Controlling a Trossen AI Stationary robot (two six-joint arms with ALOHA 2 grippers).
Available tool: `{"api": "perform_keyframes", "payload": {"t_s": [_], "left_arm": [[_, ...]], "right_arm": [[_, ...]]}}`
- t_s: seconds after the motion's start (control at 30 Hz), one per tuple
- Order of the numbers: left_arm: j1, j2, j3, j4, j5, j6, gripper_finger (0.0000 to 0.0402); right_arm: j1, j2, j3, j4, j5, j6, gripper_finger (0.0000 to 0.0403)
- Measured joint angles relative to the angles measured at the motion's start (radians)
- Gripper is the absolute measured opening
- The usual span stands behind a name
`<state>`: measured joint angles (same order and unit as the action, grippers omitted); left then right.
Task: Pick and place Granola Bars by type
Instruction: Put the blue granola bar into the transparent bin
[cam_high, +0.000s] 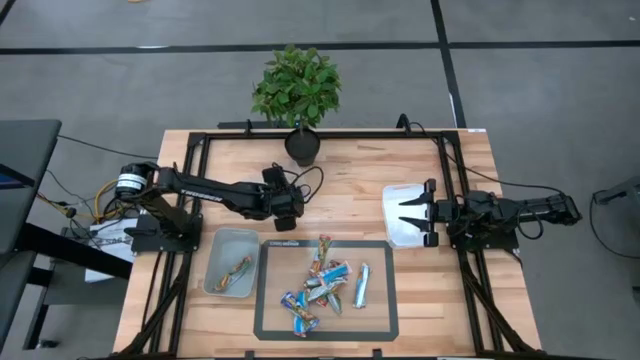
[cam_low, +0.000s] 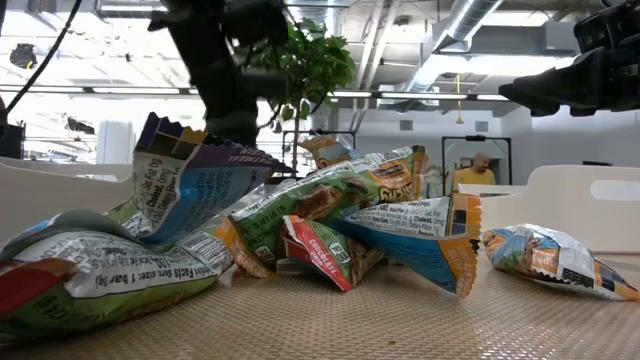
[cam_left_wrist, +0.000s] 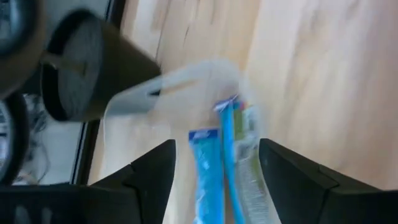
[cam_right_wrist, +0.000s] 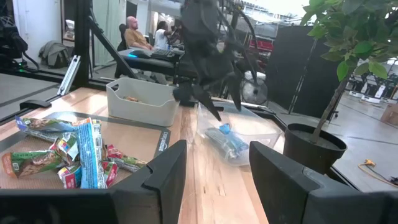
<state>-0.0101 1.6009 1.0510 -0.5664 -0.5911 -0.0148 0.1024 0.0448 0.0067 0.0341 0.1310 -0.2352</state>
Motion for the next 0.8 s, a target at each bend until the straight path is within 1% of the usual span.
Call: {"api": "perform_keyframes", "payload": {"t_s": [0.1,0.2,0.37,0.43,0.53,0.6,0.67,0.73,0.8], "left_arm": [[-0.049,-0.004,0.048,-0.02,0.032,-0.057,0.0217],[-0.116,-0.008,0.075,-0.019,0.113,-0.133,0.0212],[-0.265,-0.002,0.077,0.004,0.234,-0.27,0.0205],[-0.327,0.004,0.077,0.013,0.254,-0.326,0.0204],[-0.408,0.004,0.077,0.019,0.251,-0.407,0.0203],[-0.448,0.02,0.078,0.018,0.245,-0.473,0.0203],[-0.48,0.033,0.076,0.015,0.259,-0.523,0.0203],[-0.502,0.071,0.088,0.059,0.297,-0.54,0.0203],[-0.527,0.114,0.101,0.066,0.338,-0.508,0.0203]], "right_arm": [[0.0,0.0,0.0,0.0,0.0,0.0,0.0171],[0.0,0.0,0.0,0.0,0.0,0.0,0.0171],[0.0,0.001,0.0,0.0,0.0,0.0,0.0171],[0.0,0.001,0.0,0.0,0.0,0.0,0.0171],[0.0,0.001,0.0,0.0,0.0,0.0,0.0171],[0.0,0.001,0.0,0.0,0.0,0.0,0.0171],[0.0,0.001,0.0,0.0,0.0,0.0,0.0171],[0.0,0.001,0.0,0.0,0.0,0.0,0.0171],[0.0,0.002,0.0,0.002,0.0,0.0,0.0171]]}}
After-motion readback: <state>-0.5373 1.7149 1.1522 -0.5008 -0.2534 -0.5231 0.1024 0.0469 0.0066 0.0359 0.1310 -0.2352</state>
